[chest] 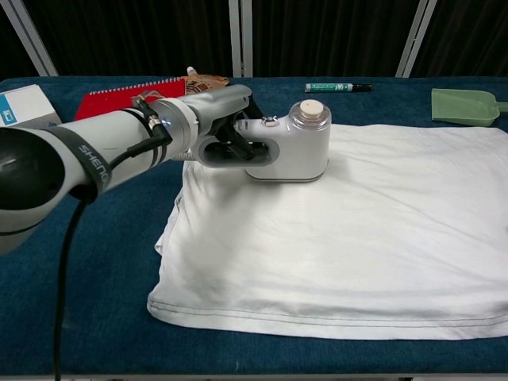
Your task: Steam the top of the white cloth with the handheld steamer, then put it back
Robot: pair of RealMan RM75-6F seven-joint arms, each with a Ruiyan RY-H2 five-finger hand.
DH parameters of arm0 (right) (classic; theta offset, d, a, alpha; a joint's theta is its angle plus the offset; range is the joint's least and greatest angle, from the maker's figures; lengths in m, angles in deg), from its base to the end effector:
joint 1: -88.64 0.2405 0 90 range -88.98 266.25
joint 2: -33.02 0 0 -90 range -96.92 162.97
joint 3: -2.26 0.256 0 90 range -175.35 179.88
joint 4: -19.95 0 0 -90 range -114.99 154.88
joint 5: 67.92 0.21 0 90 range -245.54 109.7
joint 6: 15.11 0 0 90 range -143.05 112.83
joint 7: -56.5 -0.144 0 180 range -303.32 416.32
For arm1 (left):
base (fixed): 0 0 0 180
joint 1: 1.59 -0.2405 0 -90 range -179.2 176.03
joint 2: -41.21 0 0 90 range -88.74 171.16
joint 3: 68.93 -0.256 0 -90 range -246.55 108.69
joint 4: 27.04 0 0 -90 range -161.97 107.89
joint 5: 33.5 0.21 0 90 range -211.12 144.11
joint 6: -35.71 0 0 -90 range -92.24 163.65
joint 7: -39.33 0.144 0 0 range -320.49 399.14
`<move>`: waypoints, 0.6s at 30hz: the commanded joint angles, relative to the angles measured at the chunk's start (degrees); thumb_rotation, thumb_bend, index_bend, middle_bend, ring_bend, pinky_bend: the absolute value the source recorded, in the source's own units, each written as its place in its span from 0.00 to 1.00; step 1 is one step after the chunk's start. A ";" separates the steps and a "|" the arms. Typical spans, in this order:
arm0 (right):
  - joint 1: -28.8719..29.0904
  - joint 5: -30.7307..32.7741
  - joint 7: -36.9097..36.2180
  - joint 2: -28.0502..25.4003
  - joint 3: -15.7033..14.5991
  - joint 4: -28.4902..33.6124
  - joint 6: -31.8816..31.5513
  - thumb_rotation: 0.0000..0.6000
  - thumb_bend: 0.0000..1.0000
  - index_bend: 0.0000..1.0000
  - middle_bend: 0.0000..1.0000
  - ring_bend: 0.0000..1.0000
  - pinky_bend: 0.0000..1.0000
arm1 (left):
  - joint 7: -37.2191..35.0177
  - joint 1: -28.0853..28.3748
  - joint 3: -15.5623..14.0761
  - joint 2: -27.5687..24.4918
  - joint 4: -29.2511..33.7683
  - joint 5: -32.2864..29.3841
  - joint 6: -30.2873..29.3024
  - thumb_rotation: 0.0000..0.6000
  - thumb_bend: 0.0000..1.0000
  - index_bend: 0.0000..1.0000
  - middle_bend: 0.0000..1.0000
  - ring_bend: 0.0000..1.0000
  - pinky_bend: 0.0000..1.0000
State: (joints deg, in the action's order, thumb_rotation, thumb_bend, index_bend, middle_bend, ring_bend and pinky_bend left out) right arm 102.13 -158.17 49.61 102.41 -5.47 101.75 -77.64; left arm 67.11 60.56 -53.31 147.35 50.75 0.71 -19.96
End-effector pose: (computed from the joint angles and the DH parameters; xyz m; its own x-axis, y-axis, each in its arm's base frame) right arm -0.3462 -0.1754 0.0744 0.4223 -0.4888 0.7634 -0.9044 -0.1700 0.3914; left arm -0.0353 0.3566 -0.1013 0.2762 0.4202 0.8644 0.9453 -0.2814 -0.1653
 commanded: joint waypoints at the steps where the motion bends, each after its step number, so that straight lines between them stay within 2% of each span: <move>1: 0.06 0.01 -0.09 0.04 -0.01 -0.10 0.04 1.00 0.06 0.02 0.04 0.00 0.06 | 1.25 0.31 0.33 0.33 -0.64 -1.54 1.29 0.85 0.72 0.79 1.00 0.82 0.69; 8: 0.41 -0.01 -0.33 0.31 -0.03 -0.39 0.43 1.00 0.06 0.02 0.04 0.00 0.06 | 2.79 -2.38 -3.07 -6.37 7.24 -0.76 2.65 0.84 0.72 0.79 1.00 0.82 0.69; 18: 0.73 -0.16 -0.29 0.37 0.16 -0.19 0.14 1.00 0.06 0.02 0.04 0.00 0.06 | 3.50 -6.59 -8.88 -16.92 18.20 1.83 1.78 0.74 0.72 0.79 1.00 0.82 0.69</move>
State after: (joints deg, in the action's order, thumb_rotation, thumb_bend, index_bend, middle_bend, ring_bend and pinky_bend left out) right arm 102.85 -158.32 49.31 102.79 -5.32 101.54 -77.49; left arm 70.44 54.96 -61.03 131.84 67.59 1.85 -17.78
